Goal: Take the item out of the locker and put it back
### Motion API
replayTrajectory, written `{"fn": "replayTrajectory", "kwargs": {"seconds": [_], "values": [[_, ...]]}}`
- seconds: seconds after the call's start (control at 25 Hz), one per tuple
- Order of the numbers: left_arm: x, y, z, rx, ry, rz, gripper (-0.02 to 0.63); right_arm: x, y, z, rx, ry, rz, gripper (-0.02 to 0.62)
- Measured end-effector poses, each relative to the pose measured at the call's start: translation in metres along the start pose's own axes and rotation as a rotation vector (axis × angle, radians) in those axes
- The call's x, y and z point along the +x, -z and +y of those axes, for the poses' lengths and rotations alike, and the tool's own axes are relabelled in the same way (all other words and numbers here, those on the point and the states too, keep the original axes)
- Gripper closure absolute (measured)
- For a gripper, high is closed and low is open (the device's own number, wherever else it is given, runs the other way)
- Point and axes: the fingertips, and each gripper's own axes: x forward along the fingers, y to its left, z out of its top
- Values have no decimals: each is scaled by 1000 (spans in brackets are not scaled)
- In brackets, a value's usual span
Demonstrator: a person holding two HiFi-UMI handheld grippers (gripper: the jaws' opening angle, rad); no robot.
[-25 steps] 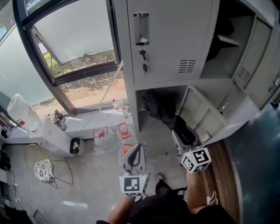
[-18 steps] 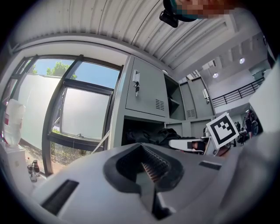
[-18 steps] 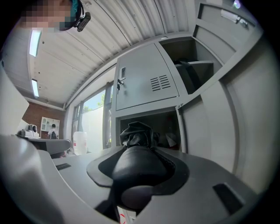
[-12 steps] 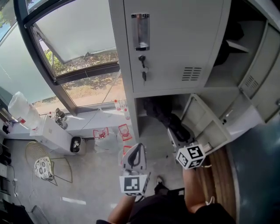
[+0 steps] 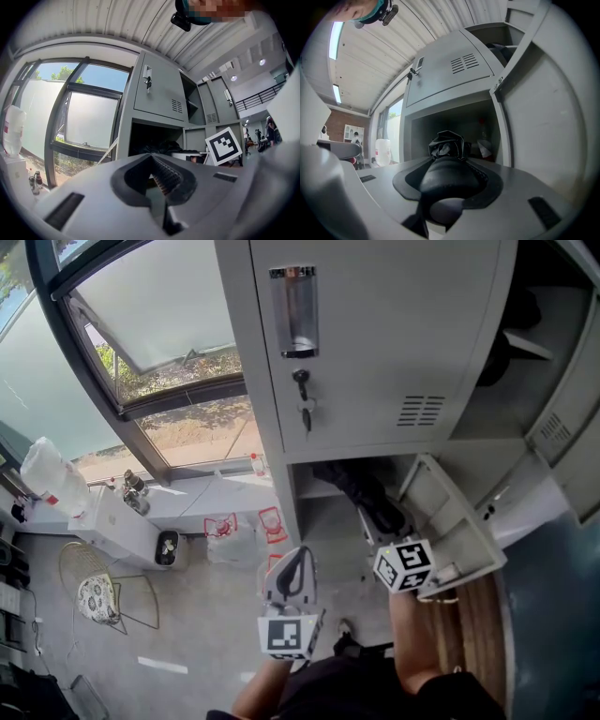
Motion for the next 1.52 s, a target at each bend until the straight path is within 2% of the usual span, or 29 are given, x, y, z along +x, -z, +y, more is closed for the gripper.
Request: {"fn": "replayTrajectory", "kwargs": {"seconds": [0.72, 1.32, 1.52], "values": [[32, 9, 12, -2, -14, 26, 615, 80, 25, -23, -55, 39, 87, 425], [40, 13, 14, 0, -8, 37, 615, 109, 47, -29, -35, 37, 146, 425], [40, 13, 14, -3, -8, 29, 614, 109, 58, -26, -100, 29, 193, 415]]}}
